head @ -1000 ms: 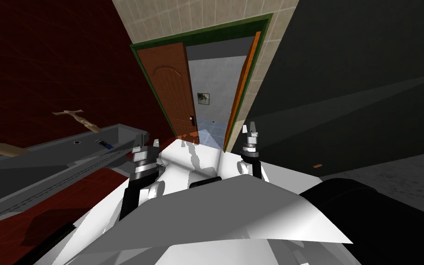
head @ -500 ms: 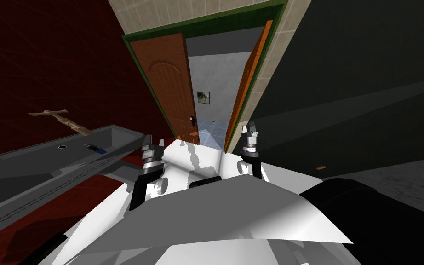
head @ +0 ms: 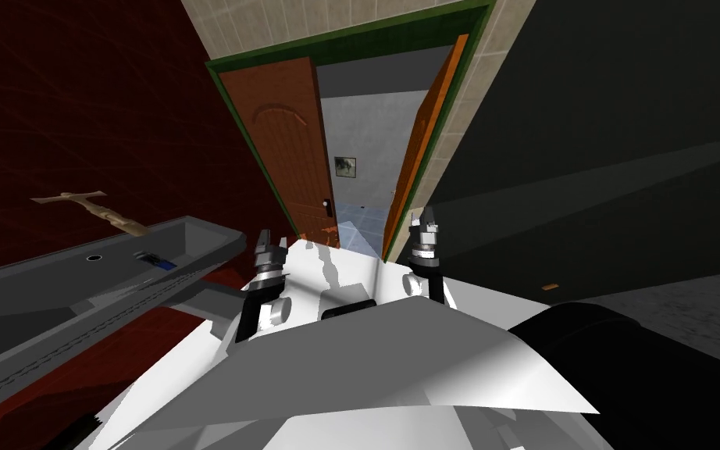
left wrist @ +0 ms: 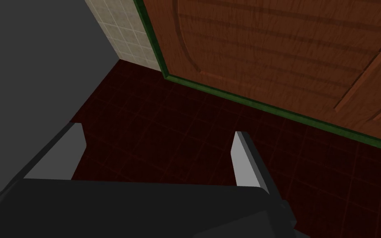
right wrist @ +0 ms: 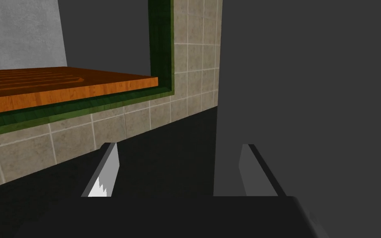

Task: Push the door open

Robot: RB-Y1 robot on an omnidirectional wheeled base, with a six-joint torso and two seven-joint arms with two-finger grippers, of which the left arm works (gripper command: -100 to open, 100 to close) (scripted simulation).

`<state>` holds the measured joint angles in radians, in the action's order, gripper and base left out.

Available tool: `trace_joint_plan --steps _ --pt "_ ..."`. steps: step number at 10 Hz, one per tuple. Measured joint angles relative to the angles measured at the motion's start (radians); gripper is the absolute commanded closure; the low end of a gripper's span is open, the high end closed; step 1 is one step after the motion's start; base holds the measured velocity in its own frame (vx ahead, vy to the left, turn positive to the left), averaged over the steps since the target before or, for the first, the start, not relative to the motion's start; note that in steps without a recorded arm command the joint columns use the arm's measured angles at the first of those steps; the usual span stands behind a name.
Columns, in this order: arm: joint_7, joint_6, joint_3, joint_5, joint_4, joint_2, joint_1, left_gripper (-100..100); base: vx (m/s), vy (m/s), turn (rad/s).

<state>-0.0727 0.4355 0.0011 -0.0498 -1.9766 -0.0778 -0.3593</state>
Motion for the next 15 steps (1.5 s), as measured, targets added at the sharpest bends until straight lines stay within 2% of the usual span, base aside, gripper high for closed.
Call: trace_joint_plan --steps 2,3,7,8,11,12,15 --pt "-0.005 -0.01 -0.004 0.002 0.048 -0.004 0.043 -100 0.098 0.052 -0.022" --pt "-0.008 -0.002 -0.008 0.003 0.079 -0.007 0.057 -100 0.091 0.047 -0.02" --pt "-0.012 0.005 -0.033 0.014 0.178 -0.004 0.115 -100 0.096 0.061 -0.022" --pt "-0.018 0.004 -0.037 0.014 0.197 -0.01 0.127 -100 0.092 0.074 -0.02" --pt "-0.027 -0.006 -0.047 0.018 0.276 -0.014 0.19 -100 0.102 0.055 -0.024" --pt "-0.029 -0.009 -0.055 0.021 0.292 -0.013 0.2 -100 0.062 0.049 -0.011" --pt "-0.034 0.006 -0.065 0.025 0.369 -0.015 0.24 -100 0.07 0.054 -0.022"
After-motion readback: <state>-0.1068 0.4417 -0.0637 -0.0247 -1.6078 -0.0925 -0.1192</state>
